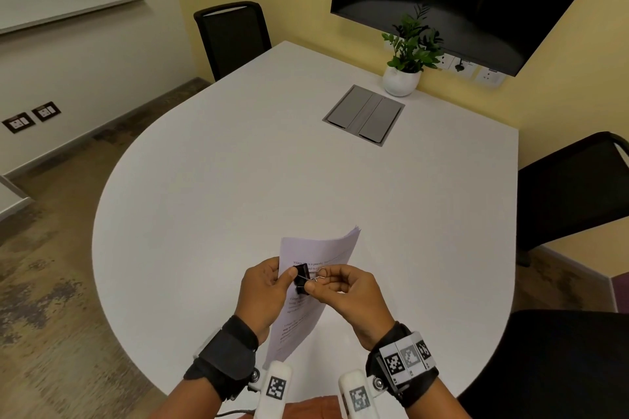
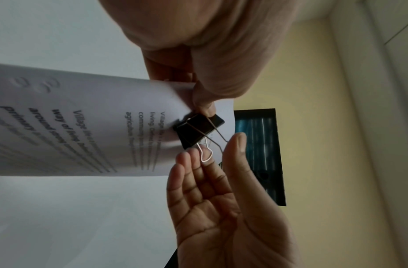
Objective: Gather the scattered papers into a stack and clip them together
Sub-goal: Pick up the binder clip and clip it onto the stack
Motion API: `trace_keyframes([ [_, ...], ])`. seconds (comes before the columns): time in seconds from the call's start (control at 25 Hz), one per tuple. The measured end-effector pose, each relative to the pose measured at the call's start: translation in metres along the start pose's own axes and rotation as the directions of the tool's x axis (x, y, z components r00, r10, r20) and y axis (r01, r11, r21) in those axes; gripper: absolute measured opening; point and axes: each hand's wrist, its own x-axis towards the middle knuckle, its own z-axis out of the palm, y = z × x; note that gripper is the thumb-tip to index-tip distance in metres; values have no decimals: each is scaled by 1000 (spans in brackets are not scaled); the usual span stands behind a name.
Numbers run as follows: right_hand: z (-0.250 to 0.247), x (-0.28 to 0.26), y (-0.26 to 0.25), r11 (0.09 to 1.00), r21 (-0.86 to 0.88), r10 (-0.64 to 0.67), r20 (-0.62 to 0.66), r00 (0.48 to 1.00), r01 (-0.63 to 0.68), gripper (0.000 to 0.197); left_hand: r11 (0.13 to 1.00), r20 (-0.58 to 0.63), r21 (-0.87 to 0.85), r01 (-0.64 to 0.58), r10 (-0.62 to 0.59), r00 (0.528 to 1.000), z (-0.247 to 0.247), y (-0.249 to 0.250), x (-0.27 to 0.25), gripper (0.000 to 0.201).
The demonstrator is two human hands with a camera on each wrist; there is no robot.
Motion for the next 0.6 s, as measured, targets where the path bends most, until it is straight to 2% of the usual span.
trace_keyframes([
  [0.2, 1, -1, 2, 998, -35, -57, -11, 998, 57, 23, 1000, 27, -4, -20, 20, 999, -3, 3, -2, 20],
  [0.28, 1, -1, 4, 991, -88, -98, -23, 995, 96, 15, 999, 60, -6, -40, 41, 997, -5, 5, -4, 17],
  [0.36, -1, -1, 3, 975, -164, -155, -22, 988, 149, 16, 997, 103, -3, -72, 72, 992, -9, 7, -4, 17],
  [0.48, -12, -1, -8, 924, -280, -276, -15, 961, 261, 20, 986, 132, 21, -162, 158, 979, -16, 8, -5, 20],
  [0.6, -28, -5, -30, 837, -366, -432, 16, 902, 408, 19, 941, 142, 133, -310, 292, 946, -25, 7, -4, 20],
])
